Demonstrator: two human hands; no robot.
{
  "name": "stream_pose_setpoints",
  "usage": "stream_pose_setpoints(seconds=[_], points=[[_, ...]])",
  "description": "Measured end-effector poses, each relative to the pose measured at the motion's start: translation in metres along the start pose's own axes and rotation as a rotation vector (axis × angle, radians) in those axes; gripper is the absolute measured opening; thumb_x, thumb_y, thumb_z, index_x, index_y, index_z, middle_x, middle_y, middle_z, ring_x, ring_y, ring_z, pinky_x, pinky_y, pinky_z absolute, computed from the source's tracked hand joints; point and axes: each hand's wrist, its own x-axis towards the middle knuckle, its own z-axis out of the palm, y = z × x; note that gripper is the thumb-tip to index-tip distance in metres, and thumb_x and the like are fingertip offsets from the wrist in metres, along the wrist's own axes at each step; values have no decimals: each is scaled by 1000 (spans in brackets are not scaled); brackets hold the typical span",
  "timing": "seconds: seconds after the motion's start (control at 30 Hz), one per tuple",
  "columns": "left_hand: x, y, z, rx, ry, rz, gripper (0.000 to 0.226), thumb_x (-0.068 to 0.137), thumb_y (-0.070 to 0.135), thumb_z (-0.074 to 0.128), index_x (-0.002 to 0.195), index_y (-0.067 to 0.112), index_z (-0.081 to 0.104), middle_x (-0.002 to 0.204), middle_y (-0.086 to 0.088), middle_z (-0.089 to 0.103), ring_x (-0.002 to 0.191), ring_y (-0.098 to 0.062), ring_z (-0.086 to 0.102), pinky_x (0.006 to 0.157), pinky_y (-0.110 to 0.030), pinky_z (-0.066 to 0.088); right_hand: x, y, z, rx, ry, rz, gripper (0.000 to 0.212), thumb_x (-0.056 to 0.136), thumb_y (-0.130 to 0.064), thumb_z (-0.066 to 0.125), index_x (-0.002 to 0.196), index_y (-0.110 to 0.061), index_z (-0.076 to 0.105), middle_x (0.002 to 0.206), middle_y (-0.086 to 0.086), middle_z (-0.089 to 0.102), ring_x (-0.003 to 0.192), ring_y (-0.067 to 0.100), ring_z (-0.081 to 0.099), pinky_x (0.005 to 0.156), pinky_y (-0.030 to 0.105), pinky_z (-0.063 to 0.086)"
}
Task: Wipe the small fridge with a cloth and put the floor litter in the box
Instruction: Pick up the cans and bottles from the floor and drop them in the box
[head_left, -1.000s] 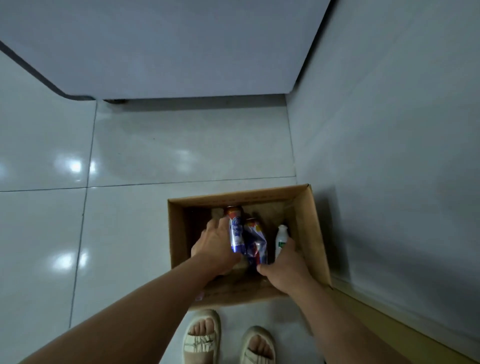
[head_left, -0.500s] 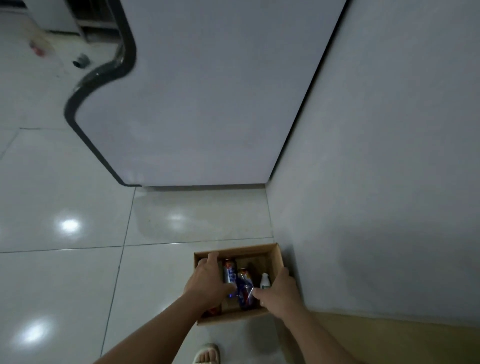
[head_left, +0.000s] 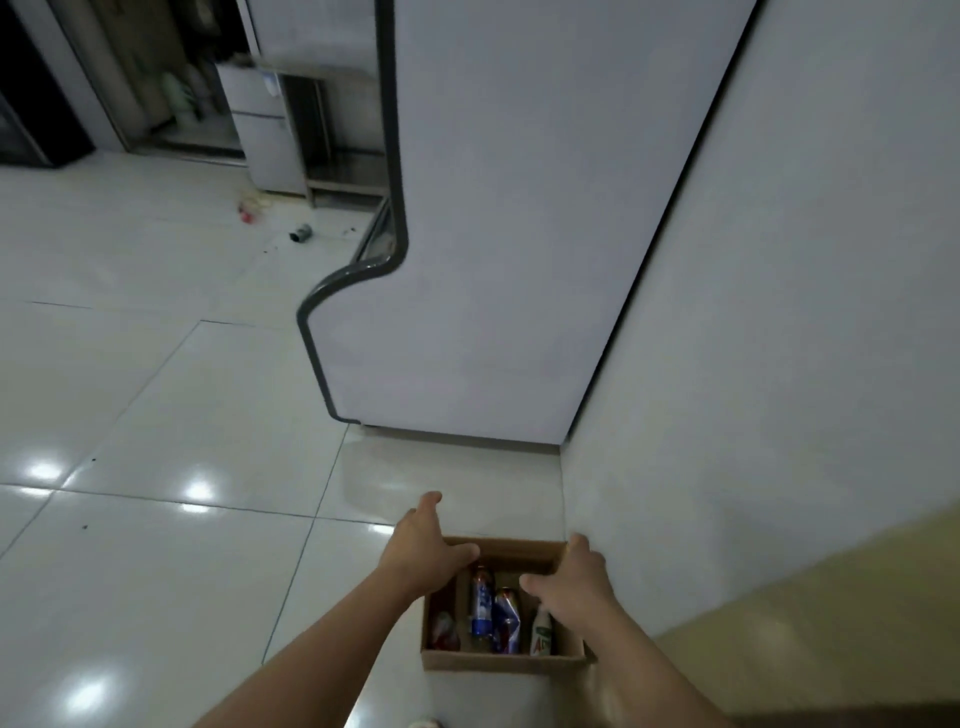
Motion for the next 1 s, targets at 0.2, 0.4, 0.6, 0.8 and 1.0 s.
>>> stream_pose_setpoints(seconds=[0.2, 0.4, 0.6, 0.8, 1.0], points=[[-63, -11, -37, -72, 111, -25, 82, 80, 32, 71, 145, 20, 22, 146, -11, 38, 127, -26, 45, 99, -34, 46, -43, -22, -2, -87, -57, -113, 89, 82, -37, 69, 147, -10, 14, 147, 14, 27, 131, 30, 38, 102, 32, 40], [-106, -48, -84, -121, 226, -100, 85, 77, 36, 73, 144, 19, 23, 144, -11, 40, 125, -26, 47, 98, -38, 47, -76, -71, 23, -117, -100, -242, 86, 82, -33, 69, 145, -8, 16, 143, 15, 27, 126, 29, 41, 93, 29, 43], [-142, -110, -151, -250, 339, -162, 84, 78, 35, 73, 143, 19, 23, 143, -11, 40, 126, -26, 45, 101, -40, 44, -109, -144, 78, -165, -141, -338, 90, 80, -33, 71, 145, -4, 16, 147, 17, 25, 133, 31, 35, 102, 31, 37], [-174, -200, -238, -317, 452, -218, 84, 78, 35, 72, 144, 21, 22, 143, -10, 40, 121, -24, 49, 98, -38, 47, -153, -233, 164, -177, -198, -417, 91, 78, -32, 72, 145, -5, 17, 148, 16, 27, 133, 30, 35, 104, 34, 35], [-194, -277, -335, -334, 537, -227, 84, 78, 35, 73, 144, 21, 23, 143, -10, 41, 120, -25, 51, 98, -39, 46, -200, -328, 244, -187, -234, -523, 88, 81, -32, 70, 146, -8, 15, 148, 16, 23, 134, 29, 35, 103, 33, 34]])
